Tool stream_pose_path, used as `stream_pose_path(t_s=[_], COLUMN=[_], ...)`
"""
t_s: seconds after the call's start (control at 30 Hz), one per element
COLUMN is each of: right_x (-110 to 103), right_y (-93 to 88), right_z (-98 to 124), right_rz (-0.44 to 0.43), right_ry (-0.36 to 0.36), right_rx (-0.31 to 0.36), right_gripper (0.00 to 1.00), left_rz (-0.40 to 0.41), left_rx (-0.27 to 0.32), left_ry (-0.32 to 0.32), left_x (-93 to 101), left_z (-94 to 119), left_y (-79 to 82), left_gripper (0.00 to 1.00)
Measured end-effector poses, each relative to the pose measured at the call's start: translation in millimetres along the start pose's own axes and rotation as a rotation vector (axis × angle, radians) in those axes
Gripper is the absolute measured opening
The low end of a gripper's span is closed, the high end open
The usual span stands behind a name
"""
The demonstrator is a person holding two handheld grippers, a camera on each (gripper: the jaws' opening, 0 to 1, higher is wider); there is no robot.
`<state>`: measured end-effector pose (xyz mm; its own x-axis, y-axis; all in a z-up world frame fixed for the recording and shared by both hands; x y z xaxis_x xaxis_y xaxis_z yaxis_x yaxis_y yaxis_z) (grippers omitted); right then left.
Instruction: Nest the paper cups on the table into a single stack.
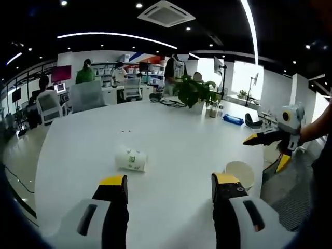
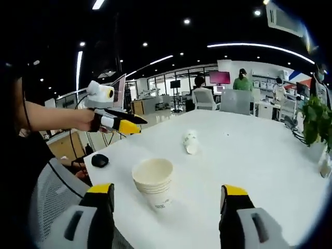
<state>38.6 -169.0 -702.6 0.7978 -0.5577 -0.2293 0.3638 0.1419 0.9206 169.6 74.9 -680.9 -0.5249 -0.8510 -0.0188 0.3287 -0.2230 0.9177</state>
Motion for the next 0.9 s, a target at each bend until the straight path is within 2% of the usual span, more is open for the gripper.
stream_pose_path(t_s=[0.13,0.3,0.57,0.8,0.9], right_x=[0.3,5.5,8.7,8.0,9.0], right_y=[1.8,-1.8,-12.4,-18.5,-19.0], right_z=[5.6,10.9,16.1,18.9,19.6], right_rz=[-0.027,-0.031,-0.070,-0.071,-0.069], right_ry=[-0.001,-0.012,-0.036,-0.057,-0.070], right_rx=[0.016,-0.011,-0.012,-0.026,-0.023], right_gripper=[0.99,1.00,0.99,0.96,0.95], left_rz=[-0.050,-0.079,-0.077,-0.090,-0.118], left_rx=[-0.006,-0.006,-0.036,-0.068,-0.086], left_ry=[0.046,0.061,0.019,0.007,0.023], left_x=[-5.1,-11.5,-22.5,-34.2,-39.0], left_z=[-18.5,-37.9,-74.2,-102.2,-115.1], left_y=[4.5,11.4,12.1,5.3,0.9], left_gripper=[0.67,0.70,0.72,0.73,0.75])
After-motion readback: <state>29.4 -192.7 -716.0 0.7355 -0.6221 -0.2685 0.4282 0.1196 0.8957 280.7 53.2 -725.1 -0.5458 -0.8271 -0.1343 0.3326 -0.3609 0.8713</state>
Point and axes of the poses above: the point that each gripper's makers call its tool centre point, and the gripper's own axes: z roughly backward along the fingers, x roughly to its right, y roughly out of its top, the point moved 6 cm from there along z, roughly backward along the fingers, and after that the axes turned 15 degrees about y, right-handed, at the moved point
